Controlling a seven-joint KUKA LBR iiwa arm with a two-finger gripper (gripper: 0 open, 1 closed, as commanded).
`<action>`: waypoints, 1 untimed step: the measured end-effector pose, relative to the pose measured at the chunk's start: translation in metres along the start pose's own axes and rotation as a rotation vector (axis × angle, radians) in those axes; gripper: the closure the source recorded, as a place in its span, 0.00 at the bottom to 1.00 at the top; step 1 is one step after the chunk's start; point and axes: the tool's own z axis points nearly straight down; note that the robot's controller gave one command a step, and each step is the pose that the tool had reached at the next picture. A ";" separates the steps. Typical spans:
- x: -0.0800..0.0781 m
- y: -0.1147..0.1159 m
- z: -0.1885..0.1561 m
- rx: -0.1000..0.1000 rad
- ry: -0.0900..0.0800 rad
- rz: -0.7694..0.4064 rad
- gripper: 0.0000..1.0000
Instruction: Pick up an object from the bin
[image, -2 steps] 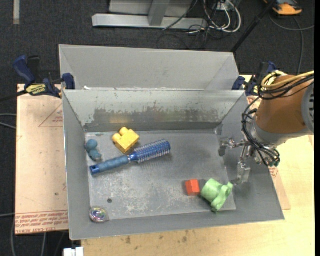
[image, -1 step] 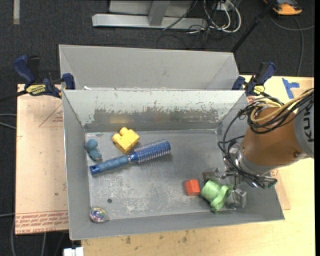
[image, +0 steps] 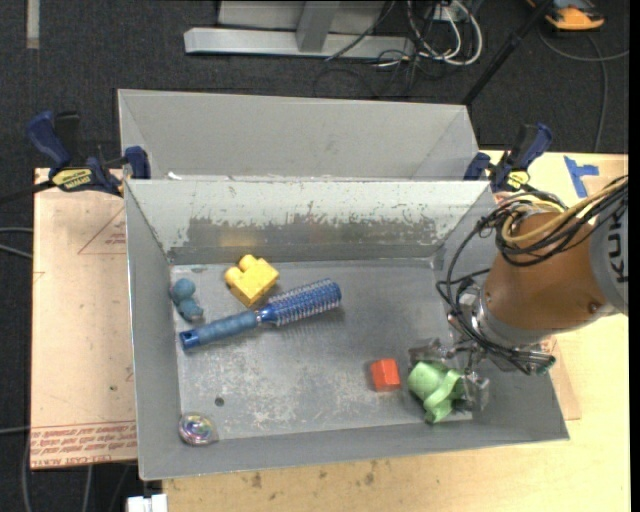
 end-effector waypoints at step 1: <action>-0.016 -0.021 -0.144 0.008 -0.007 0.015 1.00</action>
Offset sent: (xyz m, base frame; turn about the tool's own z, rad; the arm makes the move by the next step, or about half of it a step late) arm 0.0225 -0.0066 0.1403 0.0122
